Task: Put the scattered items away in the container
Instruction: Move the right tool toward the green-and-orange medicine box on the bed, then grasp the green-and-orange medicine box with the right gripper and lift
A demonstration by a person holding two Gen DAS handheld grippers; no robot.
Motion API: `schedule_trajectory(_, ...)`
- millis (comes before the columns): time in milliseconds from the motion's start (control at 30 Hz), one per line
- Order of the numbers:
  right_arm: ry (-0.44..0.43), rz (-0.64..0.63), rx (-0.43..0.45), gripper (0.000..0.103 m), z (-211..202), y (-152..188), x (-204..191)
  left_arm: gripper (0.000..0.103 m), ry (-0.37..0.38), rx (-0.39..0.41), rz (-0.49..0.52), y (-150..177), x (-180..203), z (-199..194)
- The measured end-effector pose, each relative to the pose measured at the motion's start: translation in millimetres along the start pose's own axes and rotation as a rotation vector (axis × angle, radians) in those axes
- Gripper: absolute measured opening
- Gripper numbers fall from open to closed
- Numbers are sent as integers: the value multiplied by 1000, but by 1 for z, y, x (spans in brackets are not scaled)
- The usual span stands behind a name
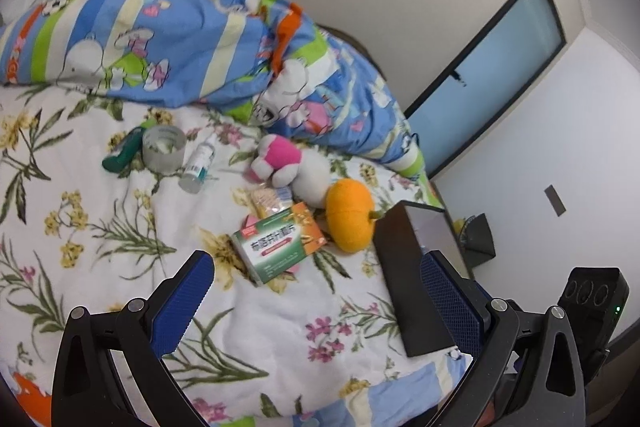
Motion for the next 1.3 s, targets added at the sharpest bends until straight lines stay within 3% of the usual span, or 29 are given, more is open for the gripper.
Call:
schedule_trajectory(533, 84, 96, -177, 103, 108, 51, 78, 103, -80, -172, -103, 32, -75, 114)
schedule_trajectory(1100, 169, 212, -268, 103, 190, 90, 157, 103, -20, -244, -134, 52, -99, 202)
schedule_trajectory(1167, 172, 220, -273, 103, 196, 92, 164, 97, -12, -264, -123, 57, -97, 210)
schedule_trajectory(1200, 172, 224, -274, 101, 197, 93, 167, 88, -11, -274, -117, 59, -96, 213)
schedule_trajectory(1300, 171, 250, -265, 95, 202, 96, 174, 85, -9, -306, -130, 66, -96, 222)
Point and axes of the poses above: each gripper's, at about its wrist camera, not at the fingertips, and z roughly the way its jaws point, x to its right, y to its underside, the point moved 2 cm from there along z, roughly the way its jaws point, and after that the axes turned 15 degrees about x, right-handed, at the moved point
